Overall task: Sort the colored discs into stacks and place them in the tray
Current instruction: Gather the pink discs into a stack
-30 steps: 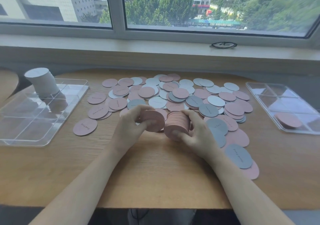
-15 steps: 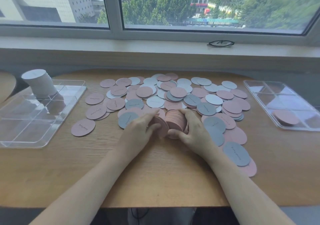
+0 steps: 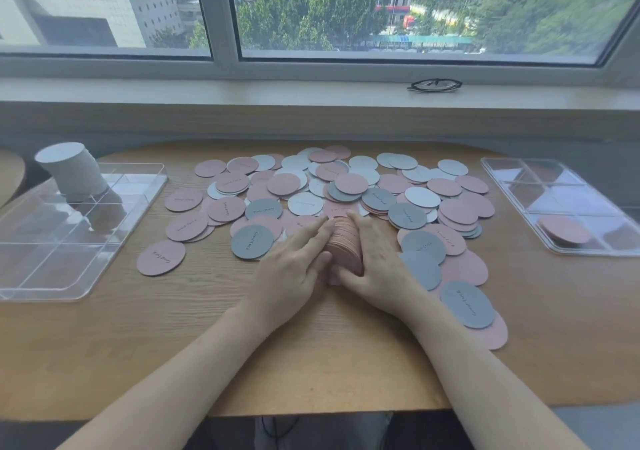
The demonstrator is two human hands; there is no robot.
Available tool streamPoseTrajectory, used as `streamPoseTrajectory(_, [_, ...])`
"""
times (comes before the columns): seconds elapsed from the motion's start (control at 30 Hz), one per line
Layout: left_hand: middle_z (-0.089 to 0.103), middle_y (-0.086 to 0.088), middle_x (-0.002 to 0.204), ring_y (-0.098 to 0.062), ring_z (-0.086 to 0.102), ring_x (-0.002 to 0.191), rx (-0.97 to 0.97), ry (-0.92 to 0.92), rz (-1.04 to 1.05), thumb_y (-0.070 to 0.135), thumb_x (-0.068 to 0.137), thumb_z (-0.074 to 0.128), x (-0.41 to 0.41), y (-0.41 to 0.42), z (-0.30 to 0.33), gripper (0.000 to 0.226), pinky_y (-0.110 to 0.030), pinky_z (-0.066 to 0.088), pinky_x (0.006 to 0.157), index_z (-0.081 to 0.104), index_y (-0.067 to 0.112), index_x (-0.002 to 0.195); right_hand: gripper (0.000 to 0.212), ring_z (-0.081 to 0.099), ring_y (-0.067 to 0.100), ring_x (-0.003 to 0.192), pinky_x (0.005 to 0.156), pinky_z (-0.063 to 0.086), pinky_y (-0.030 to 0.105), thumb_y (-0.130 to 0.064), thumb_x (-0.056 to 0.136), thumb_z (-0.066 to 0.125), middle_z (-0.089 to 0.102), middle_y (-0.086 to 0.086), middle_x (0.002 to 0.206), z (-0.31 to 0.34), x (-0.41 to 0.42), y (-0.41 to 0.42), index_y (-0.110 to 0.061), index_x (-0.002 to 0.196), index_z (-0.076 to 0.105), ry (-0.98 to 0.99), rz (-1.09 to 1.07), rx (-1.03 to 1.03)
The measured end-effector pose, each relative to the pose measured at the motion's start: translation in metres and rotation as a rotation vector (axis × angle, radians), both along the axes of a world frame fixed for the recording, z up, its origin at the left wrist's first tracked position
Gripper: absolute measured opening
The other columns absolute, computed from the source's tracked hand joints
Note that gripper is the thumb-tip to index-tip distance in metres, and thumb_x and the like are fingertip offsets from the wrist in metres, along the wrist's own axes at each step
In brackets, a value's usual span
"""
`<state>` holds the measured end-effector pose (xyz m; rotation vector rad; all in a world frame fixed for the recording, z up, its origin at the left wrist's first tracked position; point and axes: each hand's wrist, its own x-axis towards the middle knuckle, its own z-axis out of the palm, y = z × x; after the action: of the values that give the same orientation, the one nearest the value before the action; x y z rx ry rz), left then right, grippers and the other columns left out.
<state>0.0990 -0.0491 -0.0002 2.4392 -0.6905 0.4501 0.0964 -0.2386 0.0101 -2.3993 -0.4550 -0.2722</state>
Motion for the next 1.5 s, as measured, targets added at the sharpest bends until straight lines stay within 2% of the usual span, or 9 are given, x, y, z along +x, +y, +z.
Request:
streamPoseTrajectory(0.1, [0.029, 0.010, 0.160, -0.008, 0.031, 0.143, -0.026, 0.167, -0.033, 0.049, 0.102, 0.032, 0.003, 0.001, 0.002, 0.064, -0.026, 0.027, 0.116, 0.013, 0.027, 0.159, 0.079, 0.044, 0.016, 0.127, 0.109, 0.037, 0.040, -0.045, 0.078, 0.063, 0.047, -0.001, 0.136, 0.004, -0.001, -0.002, -0.016, 0.145, 0.033, 0.002, 0.023, 0.023])
streamPoseTrajectory(0.2, [0.031, 0.009, 0.159, -0.005, 0.027, 0.136, 0.034, 0.182, -0.033, 0.039, 0.106, 0.037, 0.003, 0.001, 0.002, 0.059, -0.009, 0.015, 0.105, 0.018, 0.024, 0.159, 0.080, 0.045, 0.016, 0.124, 0.109, 0.038, 0.040, -0.051, 0.078, 0.062, 0.047, -0.001, 0.133, 0.003, -0.001, -0.002, -0.015, 0.143, 0.034, -0.007, 0.038, -0.006])
streamPoseTrajectory(0.43, [0.051, 0.007, 0.145, -0.011, 0.041, 0.131, 0.092, 0.064, -0.056, 0.058, 0.101, 0.023, 0.006, 0.005, 0.000, 0.065, -0.021, 0.022, 0.108, 0.035, 0.021, 0.153, 0.097, 0.049, 0.019, 0.120, 0.102, 0.043, 0.043, -0.076, 0.062, 0.066, 0.046, -0.002, 0.131, -0.002, 0.002, -0.002, -0.021, 0.135, 0.034, 0.073, -0.052, 0.004])
streamPoseTrajectory(0.53, [0.055, 0.010, 0.142, -0.010, 0.043, 0.132, 0.033, 0.002, 0.030, 0.060, 0.102, 0.022, 0.010, 0.011, 0.003, 0.064, -0.032, 0.030, 0.110, 0.047, 0.022, 0.147, 0.091, 0.049, 0.019, 0.113, 0.095, 0.045, 0.044, -0.071, 0.058, 0.071, 0.047, -0.010, 0.123, 0.000, 0.000, -0.005, -0.027, 0.130, 0.035, 0.082, -0.098, 0.024])
streamPoseTrajectory(0.7, [0.034, 0.013, 0.158, -0.008, 0.029, 0.146, 0.194, 0.092, 0.126, 0.071, 0.085, 0.036, 0.023, 0.028, -0.005, 0.083, -0.033, 0.023, 0.119, 0.032, 0.028, 0.155, 0.090, 0.048, 0.022, 0.119, 0.099, 0.042, 0.042, -0.055, 0.065, 0.084, 0.048, -0.009, 0.128, 0.004, 0.000, -0.006, -0.023, 0.135, 0.037, 0.113, -0.111, 0.039])
streamPoseTrajectory(0.8, [0.046, 0.014, 0.149, -0.010, 0.039, 0.138, 0.205, 0.115, 0.128, 0.071, 0.083, 0.034, 0.024, 0.026, -0.004, 0.080, -0.031, 0.025, 0.116, 0.042, 0.027, 0.149, 0.091, 0.047, 0.023, 0.120, 0.102, 0.040, 0.041, -0.051, 0.065, 0.085, 0.050, -0.006, 0.129, 0.005, 0.000, -0.006, -0.021, 0.136, 0.038, 0.130, -0.112, 0.052])
streamPoseTrajectory(1.0, [0.070, 0.013, 0.118, -0.013, 0.062, 0.112, 0.046, 0.012, 0.158, 0.049, 0.096, 0.047, 0.025, 0.026, -0.003, 0.037, -0.028, 0.042, 0.095, 0.068, 0.028, 0.119, 0.090, 0.047, 0.021, 0.120, 0.102, 0.040, 0.040, -0.050, 0.065, 0.086, 0.048, -0.009, 0.125, 0.007, -0.002, -0.006, -0.023, 0.135, 0.037, 0.143, -0.108, 0.066])
streamPoseTrajectory(1.17, [0.069, 0.007, 0.083, -0.021, 0.061, 0.080, -0.135, -0.093, 0.310, 0.045, 0.099, 0.037, 0.018, 0.029, 0.004, 0.038, -0.035, 0.048, 0.064, 0.069, 0.024, 0.102, 0.089, 0.046, 0.018, 0.122, 0.103, 0.041, 0.041, -0.050, 0.066, 0.085, 0.045, -0.013, 0.125, 0.009, -0.004, -0.006, -0.028, 0.136, 0.035, 0.154, -0.101, 0.062])
streamPoseTrajectory(1.5, [0.060, 0.002, 0.072, -0.016, 0.057, 0.058, -0.490, -0.018, 0.072, 0.021, 0.104, 0.048, 0.009, 0.028, 0.017, 0.019, -0.021, 0.046, 0.057, 0.061, 0.023, 0.091, 0.094, 0.040, 0.007, 0.125, 0.105, 0.038, 0.033, -0.051, 0.070, 0.084, 0.041, -0.013, 0.138, 0.009, -0.004, -0.006, -0.029, 0.144, 0.031, 0.101, -0.073, 0.070])
